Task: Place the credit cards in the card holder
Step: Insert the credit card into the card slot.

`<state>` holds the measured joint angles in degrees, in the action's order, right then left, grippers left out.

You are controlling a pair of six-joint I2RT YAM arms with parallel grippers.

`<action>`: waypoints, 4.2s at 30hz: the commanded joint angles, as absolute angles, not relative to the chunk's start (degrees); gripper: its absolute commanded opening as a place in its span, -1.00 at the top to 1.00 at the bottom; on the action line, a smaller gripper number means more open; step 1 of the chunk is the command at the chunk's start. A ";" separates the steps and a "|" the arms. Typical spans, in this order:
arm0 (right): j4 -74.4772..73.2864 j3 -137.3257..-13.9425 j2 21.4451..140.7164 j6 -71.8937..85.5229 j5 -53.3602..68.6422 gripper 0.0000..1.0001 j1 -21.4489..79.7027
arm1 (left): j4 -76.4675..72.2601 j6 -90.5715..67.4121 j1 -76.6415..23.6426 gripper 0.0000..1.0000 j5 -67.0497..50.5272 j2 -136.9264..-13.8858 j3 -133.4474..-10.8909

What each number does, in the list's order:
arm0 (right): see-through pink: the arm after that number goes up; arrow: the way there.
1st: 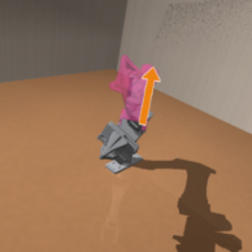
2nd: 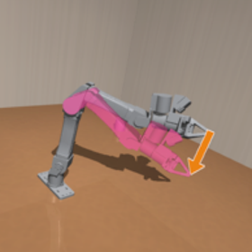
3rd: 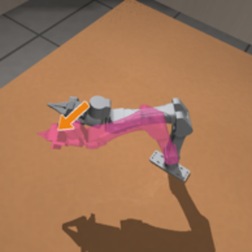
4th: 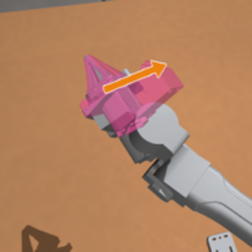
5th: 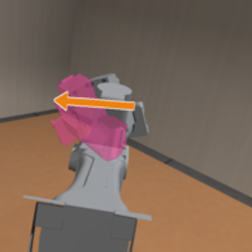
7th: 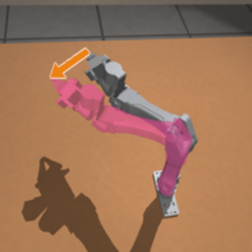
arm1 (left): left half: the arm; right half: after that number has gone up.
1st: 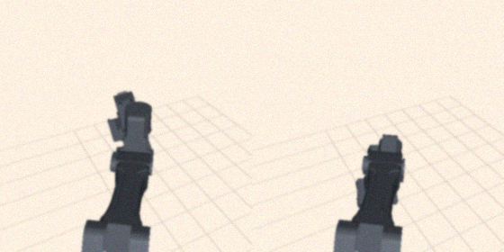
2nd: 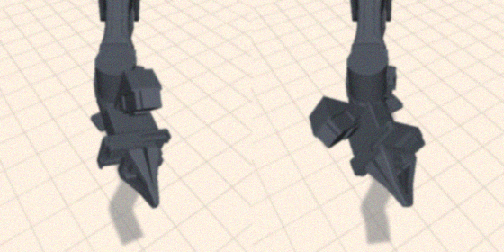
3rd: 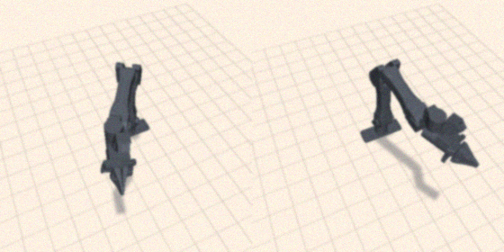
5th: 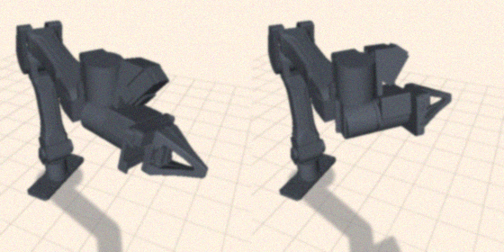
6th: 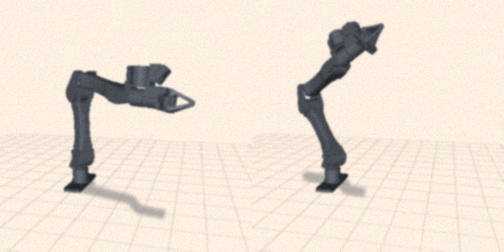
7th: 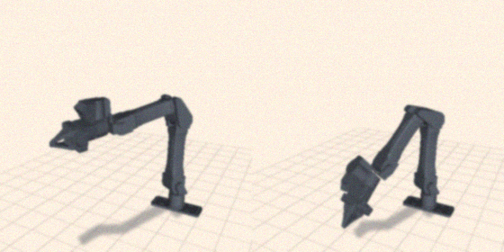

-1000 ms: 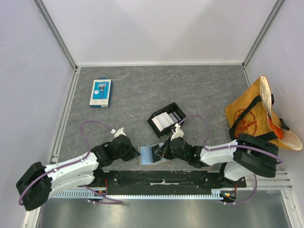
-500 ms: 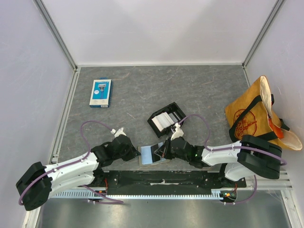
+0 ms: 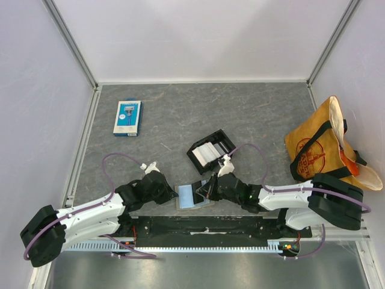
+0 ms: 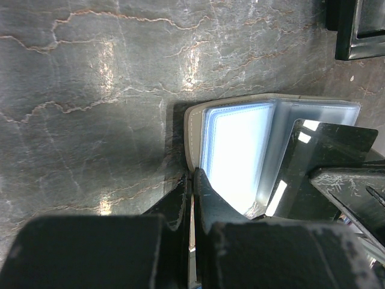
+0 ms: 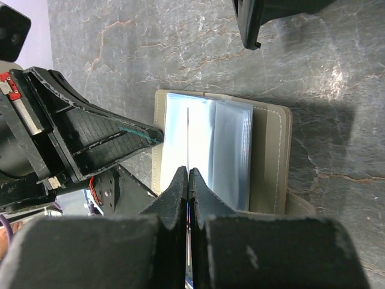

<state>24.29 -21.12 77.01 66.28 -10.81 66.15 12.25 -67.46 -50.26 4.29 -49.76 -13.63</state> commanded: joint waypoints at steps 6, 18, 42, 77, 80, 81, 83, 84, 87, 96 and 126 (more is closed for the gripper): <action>23.55 -21.09 77.78 65.39 -12.48 1.00 65.74 | 11.95 -68.91 -50.36 0.97 5.01 -49.48 -13.18; 27.16 -21.71 81.21 65.74 -9.23 1.00 65.48 | 11.60 -68.82 -50.36 0.97 4.92 -49.92 -13.18; 31.38 -20.83 82.35 65.83 -7.38 1.00 65.48 | 11.34 -68.99 -50.36 0.96 4.83 -49.66 -12.92; 26.36 -26.28 88.94 52.29 -0.88 1.00 61.96 | 13.80 -67.85 -50.27 0.96 6.33 -48.34 -13.36; 27.94 -25.67 89.91 53.26 -0.18 1.00 61.96 | 13.89 -68.20 -50.27 0.97 6.42 -48.17 -13.27; 28.21 -25.40 89.74 53.78 1.39 1.00 61.96 | 13.97 -68.38 -50.27 0.96 6.50 -48.16 -13.18; 28.21 -24.79 89.12 54.57 1.67 1.00 61.96 | 14.15 -68.64 -50.27 0.96 6.68 -47.90 -13.01; 28.30 -24.26 88.69 55.10 1.76 1.00 61.96 | 14.15 -68.82 -50.19 0.97 6.77 -47.81 -13.01; 28.39 -22.77 87.28 56.25 0.97 1.00 61.96 | 14.33 -68.99 -50.27 0.96 7.21 -47.64 -13.01; 25.85 -20.92 82.89 57.39 -7.72 1.00 61.96 | 14.33 -69.00 -50.19 0.96 7.12 -47.90 -13.18; 40.95 -16.96 87.01 64.77 -0.35 1.00 61.79 | 12.48 -69.43 -50.27 0.96 6.59 -49.39 -12.83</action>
<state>38.11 -17.98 85.62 63.11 -2.24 61.45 13.32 -67.72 -50.22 5.54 -48.77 -13.19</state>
